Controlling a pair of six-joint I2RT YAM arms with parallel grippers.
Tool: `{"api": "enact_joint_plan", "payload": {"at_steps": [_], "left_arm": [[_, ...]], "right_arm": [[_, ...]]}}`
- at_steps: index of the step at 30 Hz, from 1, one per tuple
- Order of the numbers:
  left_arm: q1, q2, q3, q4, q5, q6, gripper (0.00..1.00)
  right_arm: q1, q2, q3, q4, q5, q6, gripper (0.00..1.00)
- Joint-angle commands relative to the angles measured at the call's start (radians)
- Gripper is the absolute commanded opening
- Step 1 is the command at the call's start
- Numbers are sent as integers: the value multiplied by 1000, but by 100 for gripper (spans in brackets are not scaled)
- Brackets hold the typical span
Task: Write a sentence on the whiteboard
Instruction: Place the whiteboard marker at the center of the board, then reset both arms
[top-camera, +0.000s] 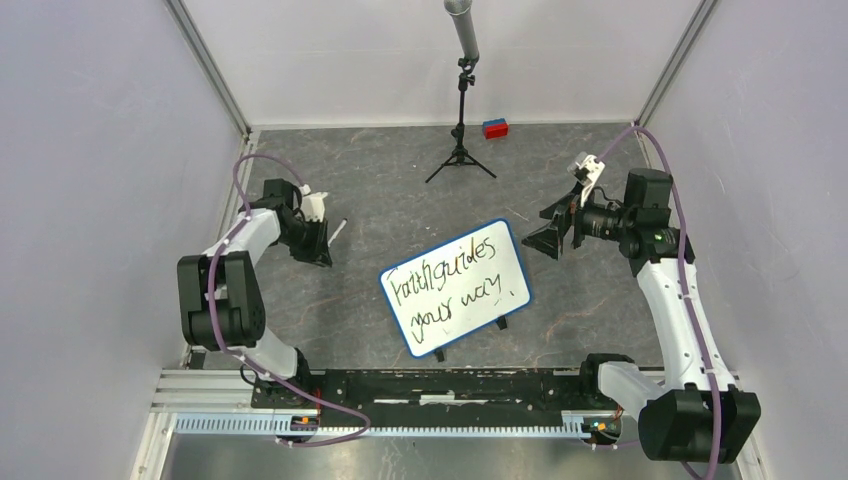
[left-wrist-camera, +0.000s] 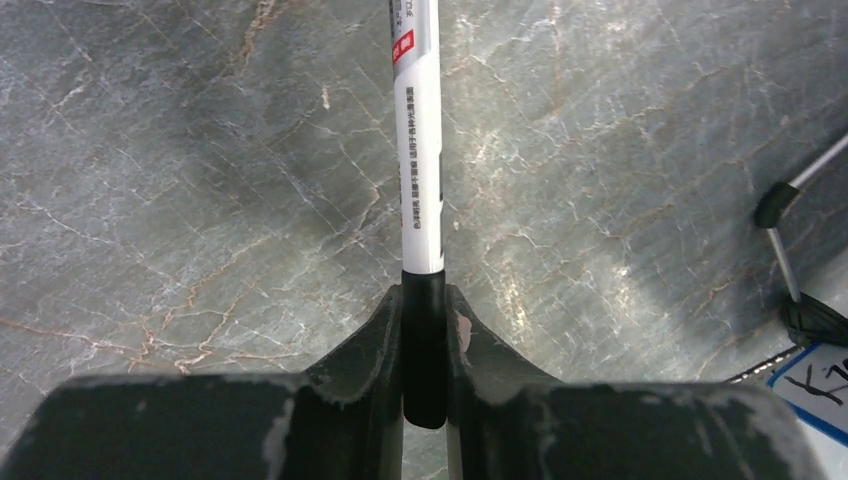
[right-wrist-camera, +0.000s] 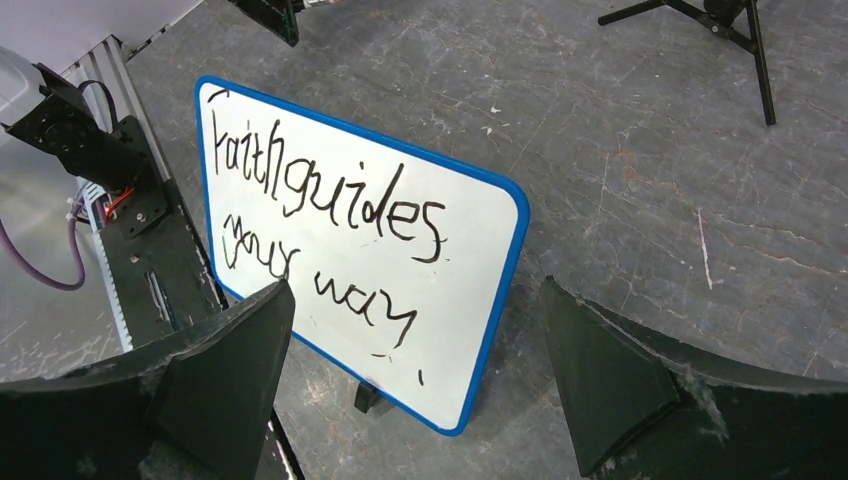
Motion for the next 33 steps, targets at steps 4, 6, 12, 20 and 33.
{"api": "enact_joint_plan", "payload": {"at_steps": [4, 6, 12, 20, 33], "left_arm": [[-15, 42, -20, 72, -73, -47, 26], [-18, 51, -28, 75, -93, -42, 28], [-37, 77, -43, 75, -125, -28, 38], [-66, 37, -49, 61, -142, -16, 51], [-56, -155, 274, -247, -81, 60, 100]], "right_arm": [[-5, -15, -17, 19, 8, -12, 98], [-5, -11, -14, 19, 7, -10, 98], [-8, -12, -3, 13, 10, -12, 98], [-14, -13, 15, -25, 20, -42, 98], [-67, 76, 202, -168, 99, -181, 98]]}}
